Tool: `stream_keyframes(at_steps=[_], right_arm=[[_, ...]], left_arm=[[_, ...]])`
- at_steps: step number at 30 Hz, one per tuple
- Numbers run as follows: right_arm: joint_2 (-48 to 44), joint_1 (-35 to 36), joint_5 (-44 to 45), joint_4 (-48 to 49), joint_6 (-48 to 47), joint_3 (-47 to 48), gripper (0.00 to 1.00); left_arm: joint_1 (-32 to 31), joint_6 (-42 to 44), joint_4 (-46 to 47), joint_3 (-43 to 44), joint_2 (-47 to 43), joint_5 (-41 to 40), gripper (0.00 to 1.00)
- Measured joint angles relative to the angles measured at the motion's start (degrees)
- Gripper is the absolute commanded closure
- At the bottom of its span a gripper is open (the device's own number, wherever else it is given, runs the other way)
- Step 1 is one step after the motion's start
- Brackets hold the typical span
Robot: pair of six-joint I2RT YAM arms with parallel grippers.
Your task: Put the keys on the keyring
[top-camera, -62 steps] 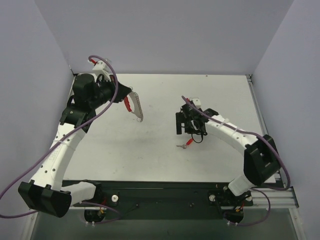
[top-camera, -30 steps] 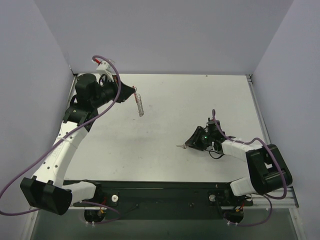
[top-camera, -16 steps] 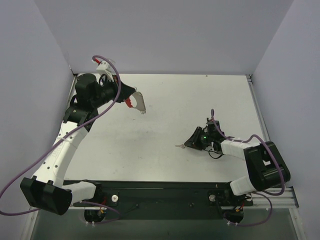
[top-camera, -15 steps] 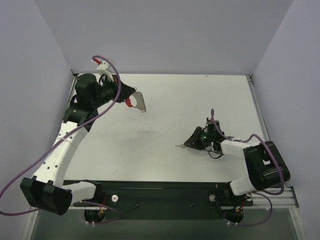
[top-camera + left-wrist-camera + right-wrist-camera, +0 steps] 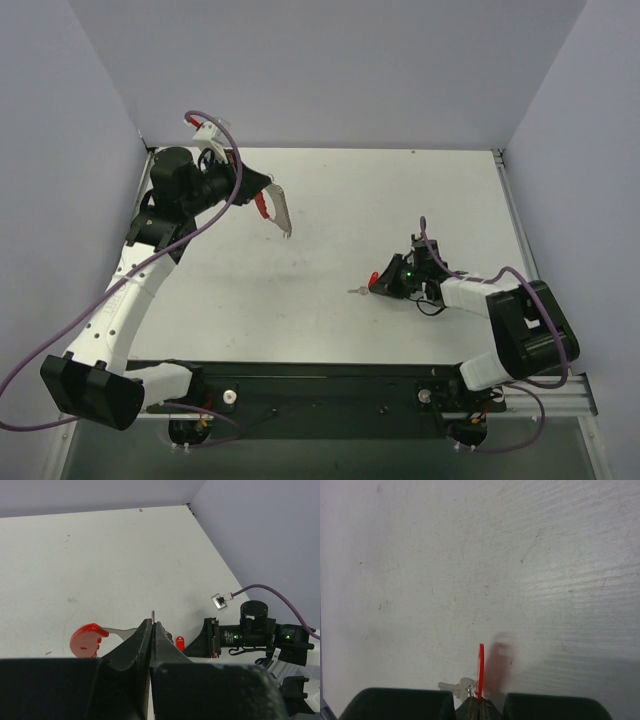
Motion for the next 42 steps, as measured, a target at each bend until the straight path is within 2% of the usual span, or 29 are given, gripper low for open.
stream_keyframes(at_steps=[9,13,16,22,23,25,26,29,34,42], right_arm=[[-12.5,0.4,0.4,-14.0,-5.5,7.1,1.00],[-14.0,0.4,1.0,-16.8,-8.0,9.1,1.00],[-11.4,0.8,1.2,-18.5,-9.6,9.2,1.00],[2.4,0.8,0.5,-19.7,-10.9,11.6,1.00],[3.7,0.8,0.7,-20.0,-11.0,11.9,0.96],[5.0,0.8,0.7,-20.0,-10.8,12.6,0.79],[5.0,0.8,1.0,-20.0,-10.6,13.0,0.60],[4.9,0.8,1.4,-19.7,-9.9,13.9,0.42],[2.1,0.8,2.7,-19.9,-9.7,14.2,0.38],[0.0,3.1,5.1,-24.3,-11.4,14.4,0.43]], left_arm=[[0.0,0.0,0.0,0.0,0.0,0.0,1.00],[0.0,0.0,0.1,-0.2,0.0,0.0,1.00],[0.0,0.0,0.1,-0.7,0.0,0.0,1.00],[0.0,0.0,0.0,-1.4,-0.1,0.1,1.00],[0.0,0.0,0.0,-1.5,-0.1,0.1,1.00],[0.0,0.0,0.0,-1.7,-0.3,0.1,1.00],[0.0,0.0,0.0,-1.8,-0.4,0.1,1.00],[0.0,0.0,0.0,-1.8,-0.6,0.1,1.00],[0.0,0.0,0.0,-1.9,-0.6,0.1,1.00],[0.0,0.1,0.0,-1.9,-0.6,0.2,1.00]])
